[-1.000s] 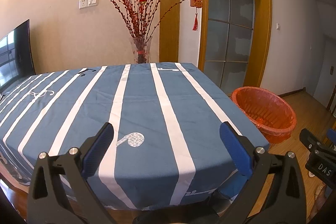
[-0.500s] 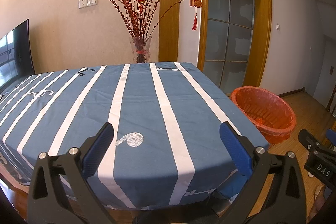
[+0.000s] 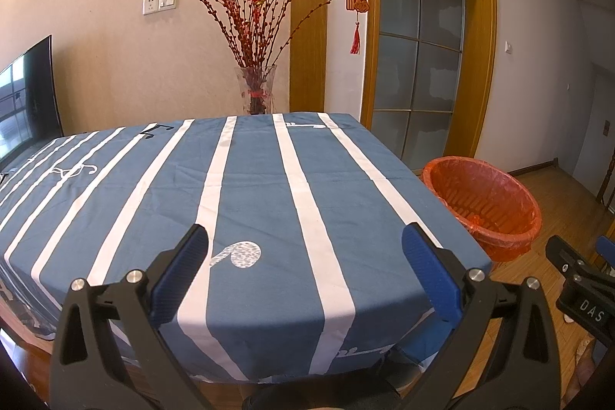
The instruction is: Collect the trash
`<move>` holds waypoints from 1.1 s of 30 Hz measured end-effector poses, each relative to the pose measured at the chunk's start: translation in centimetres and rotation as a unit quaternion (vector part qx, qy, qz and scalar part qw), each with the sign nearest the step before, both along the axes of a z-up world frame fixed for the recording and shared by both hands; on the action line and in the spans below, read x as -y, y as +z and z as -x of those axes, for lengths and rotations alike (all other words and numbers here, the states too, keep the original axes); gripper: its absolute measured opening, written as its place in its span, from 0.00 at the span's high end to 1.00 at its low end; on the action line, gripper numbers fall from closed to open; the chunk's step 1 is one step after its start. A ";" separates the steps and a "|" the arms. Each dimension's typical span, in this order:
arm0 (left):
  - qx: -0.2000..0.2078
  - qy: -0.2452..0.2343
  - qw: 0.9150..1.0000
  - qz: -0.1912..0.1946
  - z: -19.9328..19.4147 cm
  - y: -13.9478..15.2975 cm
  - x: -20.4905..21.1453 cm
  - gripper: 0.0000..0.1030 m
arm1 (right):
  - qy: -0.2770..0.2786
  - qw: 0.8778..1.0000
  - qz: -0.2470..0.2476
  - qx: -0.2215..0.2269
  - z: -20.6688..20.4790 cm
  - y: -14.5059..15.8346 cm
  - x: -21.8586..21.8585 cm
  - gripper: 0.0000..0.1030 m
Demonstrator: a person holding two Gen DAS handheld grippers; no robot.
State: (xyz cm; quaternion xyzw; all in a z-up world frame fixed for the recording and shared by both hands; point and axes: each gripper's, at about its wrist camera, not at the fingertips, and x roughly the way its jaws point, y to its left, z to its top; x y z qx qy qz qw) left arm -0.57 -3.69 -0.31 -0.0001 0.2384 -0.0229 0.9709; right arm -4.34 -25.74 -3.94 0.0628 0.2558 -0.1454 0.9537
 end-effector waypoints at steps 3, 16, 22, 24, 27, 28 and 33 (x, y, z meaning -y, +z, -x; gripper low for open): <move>-0.002 0.000 1.000 0.001 0.0 0.0 0.0 0.04 | 0.000 1.000 0.000 0.000 0.0 0.0 0.1 0.02; -0.003 -0.001 1.000 0.001 -0.2 -0.1 0.0 0.04 | 0.000 1.000 0.000 0.000 0.0 0.0 0.1 0.02; -0.004 -0.003 1.000 0.000 -0.1 -0.5 0.1 0.04 | 0.001 1.000 0.000 -0.001 0.1 -0.1 0.2 0.02; -0.004 -0.003 1.000 0.000 -0.1 -0.5 0.1 0.04 | 0.001 1.000 0.000 -0.001 0.1 -0.1 0.2 0.02; -0.004 -0.005 1.000 -0.001 -0.1 -0.7 0.1 0.04 | 0.001 1.000 -0.001 -0.001 0.1 -0.1 0.1 0.02; -0.005 -0.005 1.000 -0.001 -0.1 -0.7 0.2 0.04 | 0.001 1.000 0.000 -0.001 0.1 -0.1 0.2 0.02; -0.007 -0.007 1.000 -0.001 -0.3 -0.8 0.2 0.04 | 0.000 1.000 -0.002 -0.002 0.3 -0.4 0.1 0.02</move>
